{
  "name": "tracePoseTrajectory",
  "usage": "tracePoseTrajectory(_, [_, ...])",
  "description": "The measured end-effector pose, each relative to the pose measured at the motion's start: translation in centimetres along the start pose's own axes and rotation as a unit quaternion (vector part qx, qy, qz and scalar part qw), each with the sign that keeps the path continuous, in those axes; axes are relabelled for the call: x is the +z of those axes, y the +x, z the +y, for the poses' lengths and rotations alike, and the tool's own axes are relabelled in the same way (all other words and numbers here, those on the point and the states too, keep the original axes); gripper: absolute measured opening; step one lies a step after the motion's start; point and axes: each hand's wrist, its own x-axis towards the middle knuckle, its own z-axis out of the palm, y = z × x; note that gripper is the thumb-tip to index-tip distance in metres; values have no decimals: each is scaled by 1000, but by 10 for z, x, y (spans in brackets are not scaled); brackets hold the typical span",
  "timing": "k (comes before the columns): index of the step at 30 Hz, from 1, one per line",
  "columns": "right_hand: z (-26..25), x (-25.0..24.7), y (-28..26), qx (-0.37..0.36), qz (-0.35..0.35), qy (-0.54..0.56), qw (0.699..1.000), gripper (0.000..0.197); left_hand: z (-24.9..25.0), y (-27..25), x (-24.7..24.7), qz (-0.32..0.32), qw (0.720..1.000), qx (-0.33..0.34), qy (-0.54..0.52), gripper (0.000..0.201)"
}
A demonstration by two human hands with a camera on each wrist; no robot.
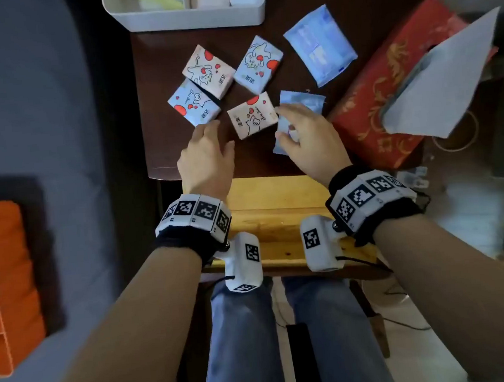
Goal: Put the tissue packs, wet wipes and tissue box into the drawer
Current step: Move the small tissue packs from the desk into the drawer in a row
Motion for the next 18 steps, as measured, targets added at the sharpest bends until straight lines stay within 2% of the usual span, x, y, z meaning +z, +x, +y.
tracePoseTrajectory(4, [1,16,20,-21,0,-25,999,57,-15,17,11,0,1000,22,-5,45])
tracePoseTrajectory(8, [6,32,35,-21,-4,-85,996,64,-23,28,24,-25,997,60,-29,50])
tracePoseTrajectory(11, [7,40,40,-13,5,-101,995,56,-23,32,29,-42,994,79,-60,52])
tracePoseTrajectory(14, [4,45,42,8,12,-70,997,43,-23,37,29,-43,991,92,-82,46])
tracePoseTrajectory(16, [3,45,41,31,18,-32,999,47,-23,41,25,-23,991,105,-86,40])
tracePoseTrajectory(18, [2,43,38,49,35,13,998,54,-22,45,18,29,988,122,-86,36])
